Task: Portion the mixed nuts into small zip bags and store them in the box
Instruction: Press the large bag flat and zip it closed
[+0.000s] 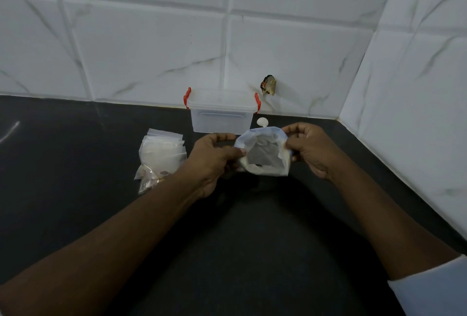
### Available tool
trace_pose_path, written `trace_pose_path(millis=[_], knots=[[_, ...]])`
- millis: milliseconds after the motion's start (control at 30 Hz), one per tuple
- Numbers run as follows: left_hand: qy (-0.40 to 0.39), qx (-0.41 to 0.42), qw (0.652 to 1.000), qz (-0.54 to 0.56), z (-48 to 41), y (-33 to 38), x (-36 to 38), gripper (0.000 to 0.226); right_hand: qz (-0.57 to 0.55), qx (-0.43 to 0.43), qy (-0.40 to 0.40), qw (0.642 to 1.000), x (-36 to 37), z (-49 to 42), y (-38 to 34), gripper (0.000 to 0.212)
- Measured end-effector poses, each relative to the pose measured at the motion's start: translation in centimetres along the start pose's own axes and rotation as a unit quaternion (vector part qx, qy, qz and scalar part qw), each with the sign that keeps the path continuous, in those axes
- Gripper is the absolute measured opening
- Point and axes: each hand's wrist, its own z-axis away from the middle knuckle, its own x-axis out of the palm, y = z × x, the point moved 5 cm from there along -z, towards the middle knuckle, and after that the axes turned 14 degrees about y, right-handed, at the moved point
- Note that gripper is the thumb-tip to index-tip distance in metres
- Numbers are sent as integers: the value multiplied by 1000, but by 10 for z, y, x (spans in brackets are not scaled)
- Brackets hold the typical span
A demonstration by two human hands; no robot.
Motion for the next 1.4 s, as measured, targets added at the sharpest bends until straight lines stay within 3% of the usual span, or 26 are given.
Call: trace_pose_path(millis=[67,167,233,300,400,500,600,700,800,933,1067,1167,1267,1400], knots=[[49,47,997,-33,-2,2,-5,34,45,-23,51,997,-1,0,-2,21],[154,193,953,-175,-6,12,-15,33,71,-36,102,992,-7,-1,-4,17],[153,176,958,-169,-8,10,-16,28,85,-31,100,991,-9,0,-5,14],[104,111,981,-120,-10,3,-11,17,60,-4,62,996,-7,2,-5,14],[41,32,998,-22,-11,1,-5,23,2,27,12,1000,-6,4,-5,18],[67,65,994,-64,-12,2,-7,31,3,13,-9,1000,-8,5,-6,24],[149,184,944,-231,-12,9,-13,32,138,-59,48,988,-11,4,-11,20],[171,272,887,-331,-9,16,-11,33,222,-131,79,963,-5,7,-20,18],[151,297,873,-356,-9,17,-11,29,189,-115,47,974,-5,7,-19,17],[88,230,925,-290,-16,13,-13,13,52,-1,-51,997,-11,3,-5,15],[39,150,969,-192,-16,11,-9,15,-86,70,-95,989,-20,-2,-1,20],[27,173,957,-233,-17,12,-9,15,-45,24,-115,992,-25,-5,0,19],[11,244,918,-313,-15,13,-6,12,-14,-33,-96,995,-28,-7,-3,20],[-72,275,894,-347,-6,12,2,17,59,-105,-57,991,-30,-8,-8,28]])
